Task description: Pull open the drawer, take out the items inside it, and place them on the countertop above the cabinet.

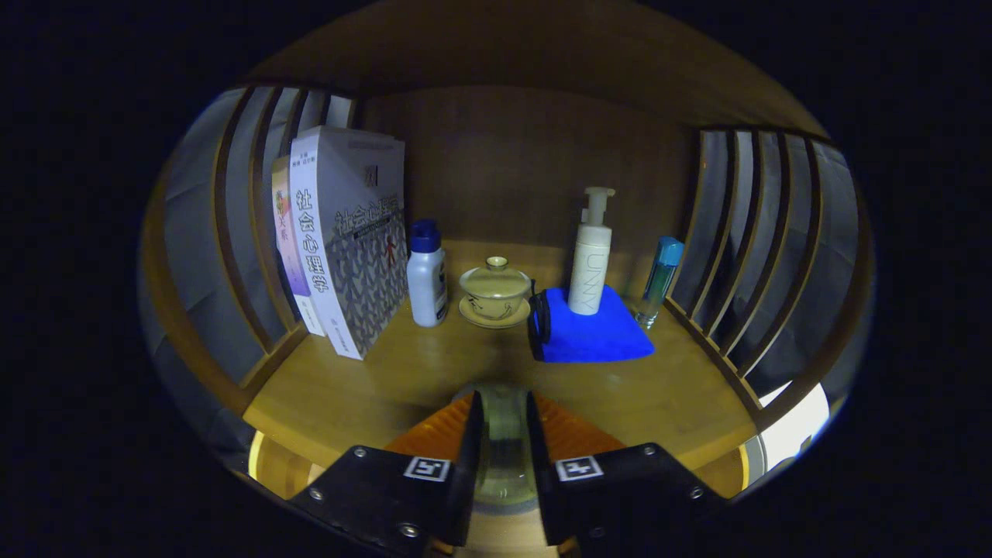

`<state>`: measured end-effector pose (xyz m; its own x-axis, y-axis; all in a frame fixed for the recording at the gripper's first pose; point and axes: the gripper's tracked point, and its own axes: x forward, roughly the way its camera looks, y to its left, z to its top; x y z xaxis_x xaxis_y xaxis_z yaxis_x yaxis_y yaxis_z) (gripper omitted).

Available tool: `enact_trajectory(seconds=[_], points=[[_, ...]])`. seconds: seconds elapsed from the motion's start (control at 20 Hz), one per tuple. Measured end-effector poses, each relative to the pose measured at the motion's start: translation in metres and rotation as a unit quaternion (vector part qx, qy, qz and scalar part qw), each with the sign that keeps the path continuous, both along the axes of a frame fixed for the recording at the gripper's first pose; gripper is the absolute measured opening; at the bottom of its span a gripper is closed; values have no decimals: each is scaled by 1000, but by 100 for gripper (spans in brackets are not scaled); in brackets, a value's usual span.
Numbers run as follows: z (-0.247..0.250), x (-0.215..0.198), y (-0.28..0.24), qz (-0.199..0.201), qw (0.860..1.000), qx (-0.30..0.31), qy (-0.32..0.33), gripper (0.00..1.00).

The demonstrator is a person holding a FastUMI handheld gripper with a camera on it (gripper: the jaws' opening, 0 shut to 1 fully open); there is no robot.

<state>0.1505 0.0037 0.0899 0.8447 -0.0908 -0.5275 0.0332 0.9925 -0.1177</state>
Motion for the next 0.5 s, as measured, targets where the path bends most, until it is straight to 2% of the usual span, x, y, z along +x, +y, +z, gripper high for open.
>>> enact_trajectory(seconds=[0.2,0.25,0.5], points=[[17,-14,0,10,999,-5,-45,91],[23,-23,-2,9,998,-4,-57,95],[52,-81,-3,30,992,-4,-123,95]])
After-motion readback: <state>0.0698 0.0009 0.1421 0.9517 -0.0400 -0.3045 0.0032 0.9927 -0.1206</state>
